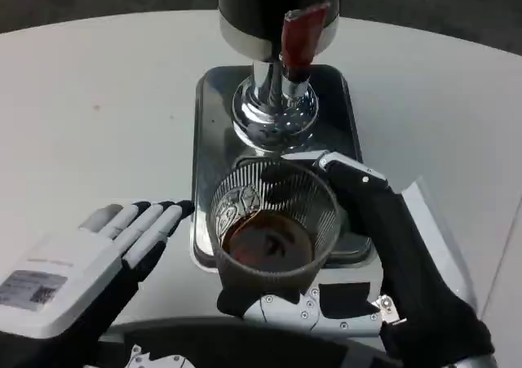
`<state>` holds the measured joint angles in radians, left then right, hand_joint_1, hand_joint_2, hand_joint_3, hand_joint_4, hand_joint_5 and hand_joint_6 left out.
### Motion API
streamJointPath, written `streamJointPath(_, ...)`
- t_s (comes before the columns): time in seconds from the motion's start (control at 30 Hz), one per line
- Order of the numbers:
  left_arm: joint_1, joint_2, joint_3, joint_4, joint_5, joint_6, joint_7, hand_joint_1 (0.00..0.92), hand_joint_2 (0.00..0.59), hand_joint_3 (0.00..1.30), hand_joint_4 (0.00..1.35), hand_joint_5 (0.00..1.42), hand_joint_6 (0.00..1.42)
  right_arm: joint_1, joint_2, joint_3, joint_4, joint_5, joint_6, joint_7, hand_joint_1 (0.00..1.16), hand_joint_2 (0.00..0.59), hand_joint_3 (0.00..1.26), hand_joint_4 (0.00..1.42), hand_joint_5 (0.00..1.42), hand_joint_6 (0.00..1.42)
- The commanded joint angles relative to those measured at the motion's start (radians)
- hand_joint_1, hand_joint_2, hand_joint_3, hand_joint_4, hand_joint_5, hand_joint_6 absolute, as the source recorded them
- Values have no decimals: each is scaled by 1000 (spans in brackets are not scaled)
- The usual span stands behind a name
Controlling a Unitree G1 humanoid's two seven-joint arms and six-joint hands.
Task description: Grasp the cup under the faucet to collect the drink, then remove the cup.
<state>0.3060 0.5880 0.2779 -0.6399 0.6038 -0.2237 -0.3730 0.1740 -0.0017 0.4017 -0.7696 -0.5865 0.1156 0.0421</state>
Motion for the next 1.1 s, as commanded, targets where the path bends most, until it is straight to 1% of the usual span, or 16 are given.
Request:
streamJointPath(0.03, 25, -9, -12, -21, 22, 0, 2, 0, 3, 0, 0, 0, 0, 24, 2, 31, -57, 2, -28, -2, 1143, 97, 778, 948, 983, 1386)
streamJointPath(0.33, 36, -10, -16, -23, 30, -4, 4, 0, 1, 0, 0, 0, 0, 47, -22, 46, -93, -4, -38, 12, 1143, 97, 778, 948, 983, 1386)
streamJointPath(0.5, 35, -9, -23, -15, 34, -3, 2, 0, 0, 0, 0, 0, 0, 60, -33, 54, -109, -8, -32, 14, 1143, 97, 778, 948, 983, 1386)
streamJointPath(0.77, 33, -4, -30, -13, 31, -4, -5, 0, 0, 0, 0, 0, 0, 71, -39, 61, -121, -9, -34, 21, 1143, 97, 778, 948, 983, 1386)
streamJointPath(1.1, 52, -19, -25, -32, 33, -13, 11, 0, 0, 0, 0, 0, 0, 89, -46, 62, -133, 6, -31, 28, 1143, 97, 778, 948, 983, 1386)
